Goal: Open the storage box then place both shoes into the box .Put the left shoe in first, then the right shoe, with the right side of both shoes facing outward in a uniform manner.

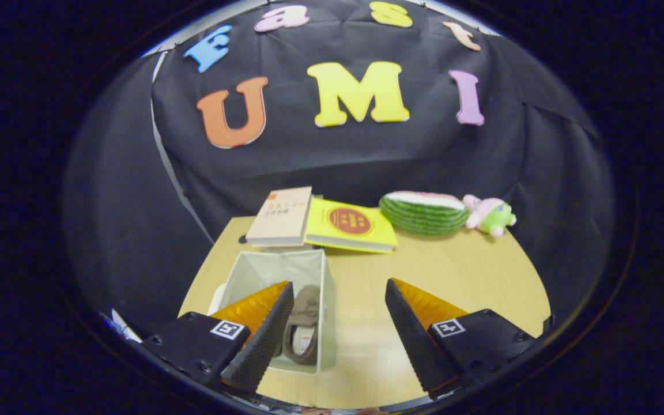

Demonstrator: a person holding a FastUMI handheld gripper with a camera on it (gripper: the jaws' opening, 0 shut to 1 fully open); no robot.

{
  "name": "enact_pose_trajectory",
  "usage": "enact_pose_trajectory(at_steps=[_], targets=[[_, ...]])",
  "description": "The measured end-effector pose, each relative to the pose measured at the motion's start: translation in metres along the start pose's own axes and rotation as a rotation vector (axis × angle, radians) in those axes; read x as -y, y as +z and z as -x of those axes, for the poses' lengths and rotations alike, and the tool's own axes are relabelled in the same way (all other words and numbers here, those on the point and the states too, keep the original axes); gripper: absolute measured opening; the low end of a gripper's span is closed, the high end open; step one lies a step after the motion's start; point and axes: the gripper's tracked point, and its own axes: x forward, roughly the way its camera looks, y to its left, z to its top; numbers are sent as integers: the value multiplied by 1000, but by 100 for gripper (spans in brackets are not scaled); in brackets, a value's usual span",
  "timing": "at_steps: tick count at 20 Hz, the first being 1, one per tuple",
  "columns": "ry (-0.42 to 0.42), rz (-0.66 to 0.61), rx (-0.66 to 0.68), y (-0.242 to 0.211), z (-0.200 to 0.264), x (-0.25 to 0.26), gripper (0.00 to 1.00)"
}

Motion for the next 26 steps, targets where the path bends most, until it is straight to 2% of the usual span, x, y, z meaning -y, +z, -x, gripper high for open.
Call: enact_pose_trajectory(at_steps=[5, 9, 11, 15, 16, 19, 26], targets=[[-9, 44, 247, 28, 58, 16, 100], [-67, 91, 395, 34, 92, 31, 100], [-61, 103, 458, 30, 109, 27, 100], [-72, 78, 523, 21, 139, 34, 100], [-77, 68, 539, 39, 158, 43, 100], [-86, 38, 589, 45, 180, 53, 100], [-25, 17, 558, 33, 180, 56, 100]])
